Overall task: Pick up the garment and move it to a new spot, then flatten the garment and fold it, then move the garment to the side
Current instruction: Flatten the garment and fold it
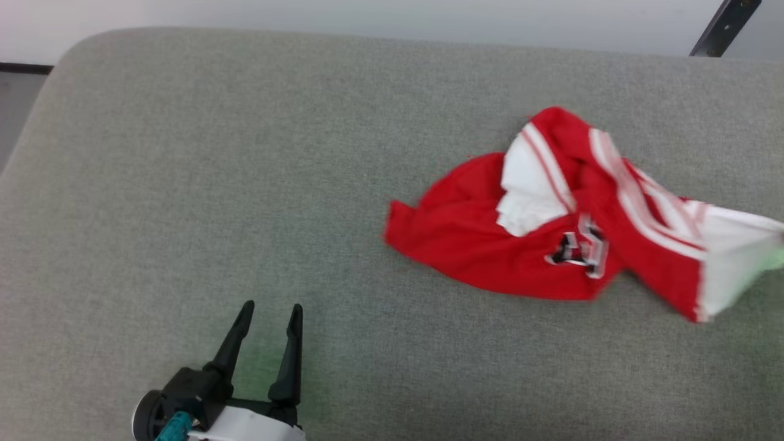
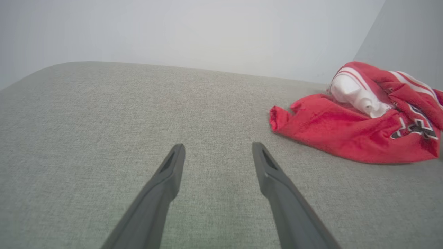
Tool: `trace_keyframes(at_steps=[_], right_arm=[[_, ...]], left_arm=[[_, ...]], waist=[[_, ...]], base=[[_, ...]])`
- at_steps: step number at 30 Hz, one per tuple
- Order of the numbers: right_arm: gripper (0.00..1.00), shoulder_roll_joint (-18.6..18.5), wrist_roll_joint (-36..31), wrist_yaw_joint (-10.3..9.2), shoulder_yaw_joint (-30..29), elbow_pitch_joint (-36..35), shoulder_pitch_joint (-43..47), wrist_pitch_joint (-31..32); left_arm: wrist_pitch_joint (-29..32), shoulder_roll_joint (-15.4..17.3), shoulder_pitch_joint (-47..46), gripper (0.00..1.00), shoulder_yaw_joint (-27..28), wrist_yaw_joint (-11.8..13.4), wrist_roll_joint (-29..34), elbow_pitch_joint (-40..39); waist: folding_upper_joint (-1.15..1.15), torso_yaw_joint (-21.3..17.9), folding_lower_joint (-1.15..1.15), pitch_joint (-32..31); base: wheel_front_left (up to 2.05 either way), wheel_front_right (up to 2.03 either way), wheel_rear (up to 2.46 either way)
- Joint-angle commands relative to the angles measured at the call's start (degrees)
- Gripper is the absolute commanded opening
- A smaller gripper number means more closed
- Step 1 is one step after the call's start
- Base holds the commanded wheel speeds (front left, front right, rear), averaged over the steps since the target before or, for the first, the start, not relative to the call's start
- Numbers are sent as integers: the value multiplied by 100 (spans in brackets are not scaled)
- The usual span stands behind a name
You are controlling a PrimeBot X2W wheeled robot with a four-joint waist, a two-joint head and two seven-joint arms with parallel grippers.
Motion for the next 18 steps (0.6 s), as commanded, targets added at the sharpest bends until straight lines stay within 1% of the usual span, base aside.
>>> trace_keyframes(at_steps=[1,4,7,8,9,11,14,16,17,18], right_arm=[[0,-16,-155,-6,-305,-86,136,20],[0,25,-355,-6,-596,-13,168,-88],[0,225,-432,-5,-723,238,142,-241],[0,220,-492,-5,-768,337,120,-306],[0,216,-531,-6,-803,452,85,-401],[0,329,-588,-6,-907,750,-47,-613],[0,307,-819,-7,-960,1195,-124,-904],[0,375,-829,-7,-974,1406,-221,-1072],[7,391,-849,-7,-968,1479,-267,-1175],[46,409,-872,-7,-978,1531,-295,-1268]], left_arm=[[-3,30,-42,100,-13,-25,-31,-13],[-3,46,-95,100,-31,-25,-49,-18],[-3,68,-135,100,-51,-24,-60,-6],[-3,73,-145,100,-62,-25,-60,3],[-3,79,-169,100,-76,-24,-64,12],[-3,90,-213,100,-87,-24,-63,24],[-3,110,-256,100,-107,-24,-69,50],[-3,127,-270,100,-117,-24,-79,79],[-3,139,-287,100,-99,-24,-94,85],[-3,130,-311,100,-79,-24,-149,76]], waist=[[0,-23,0,63],[0,-21,0,128],[0,-10,0,166],[0,-1,0,185],[0,9,0,206],[0,17,0,237],[0,37,0,274],[0,39,0,275],[0,26,0,265],[0,5,0,256]], base=[[0,0,0],[0,0,0],[0,0,0],[0,0,0],[0,0,0],[0,0,0],[0,0,0],[0,0,0],[0,0,0],[0,0,0]])
